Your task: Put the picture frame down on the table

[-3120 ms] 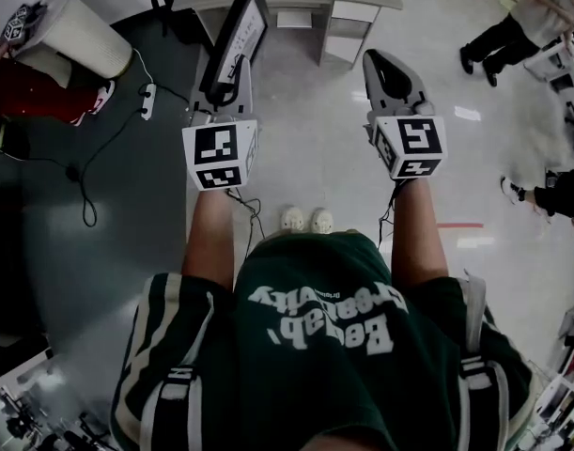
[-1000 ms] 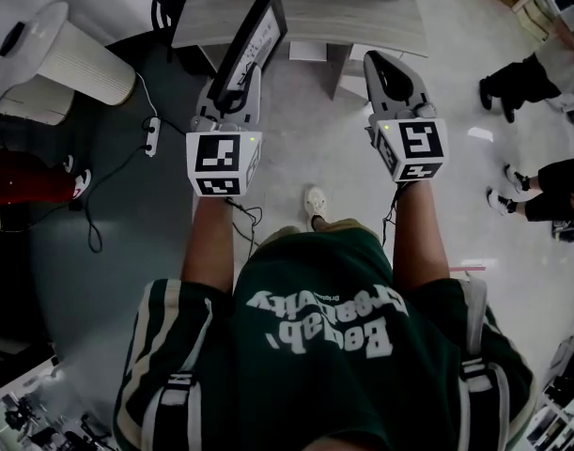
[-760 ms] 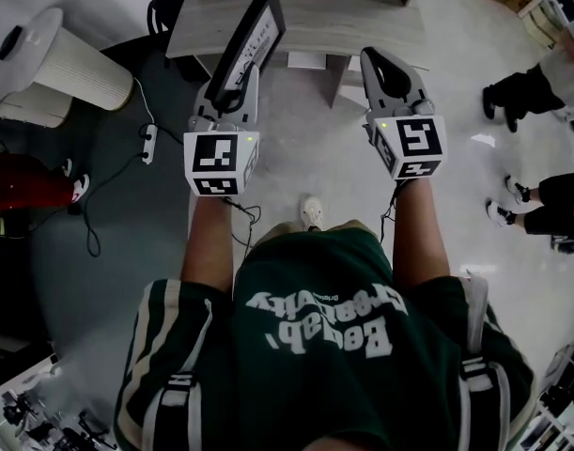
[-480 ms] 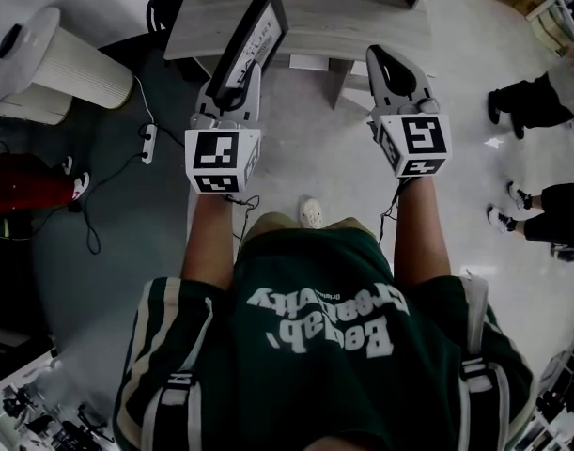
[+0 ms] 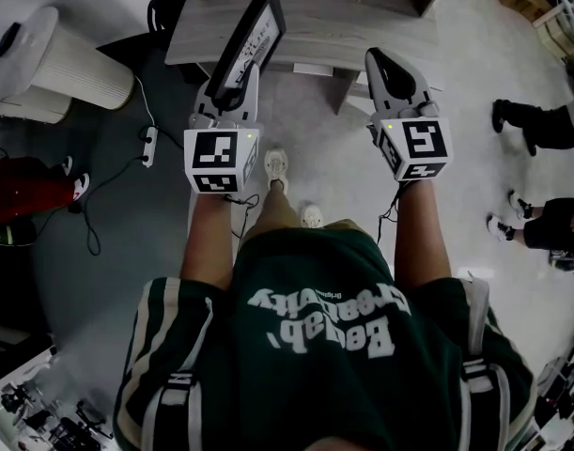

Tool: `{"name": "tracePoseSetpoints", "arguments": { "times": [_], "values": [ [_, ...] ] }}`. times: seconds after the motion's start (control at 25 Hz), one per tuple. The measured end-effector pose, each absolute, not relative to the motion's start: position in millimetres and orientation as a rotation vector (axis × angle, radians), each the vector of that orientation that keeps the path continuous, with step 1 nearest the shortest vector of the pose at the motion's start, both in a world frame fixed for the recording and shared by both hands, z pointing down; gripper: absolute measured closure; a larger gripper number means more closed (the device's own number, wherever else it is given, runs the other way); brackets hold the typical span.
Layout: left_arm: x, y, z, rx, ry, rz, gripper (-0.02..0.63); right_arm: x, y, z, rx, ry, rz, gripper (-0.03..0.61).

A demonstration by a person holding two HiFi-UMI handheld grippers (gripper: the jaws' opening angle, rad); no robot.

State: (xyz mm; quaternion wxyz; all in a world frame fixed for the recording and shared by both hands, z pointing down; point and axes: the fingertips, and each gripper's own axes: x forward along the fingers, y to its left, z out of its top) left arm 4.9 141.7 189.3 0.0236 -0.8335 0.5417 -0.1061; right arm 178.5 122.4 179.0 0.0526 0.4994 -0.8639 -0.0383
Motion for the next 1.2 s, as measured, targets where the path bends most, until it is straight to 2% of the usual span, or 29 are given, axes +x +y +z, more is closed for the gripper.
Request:
{"name": "tracePoseSetpoints", "arguments": {
  "times": [1.2],
  "values": [
    [-97, -157, 258, -2.713, 1.48, -0.433, 0.588, 52, -158, 216, 1.605, -2.557, -0.108, 0.545]
  ]
}}
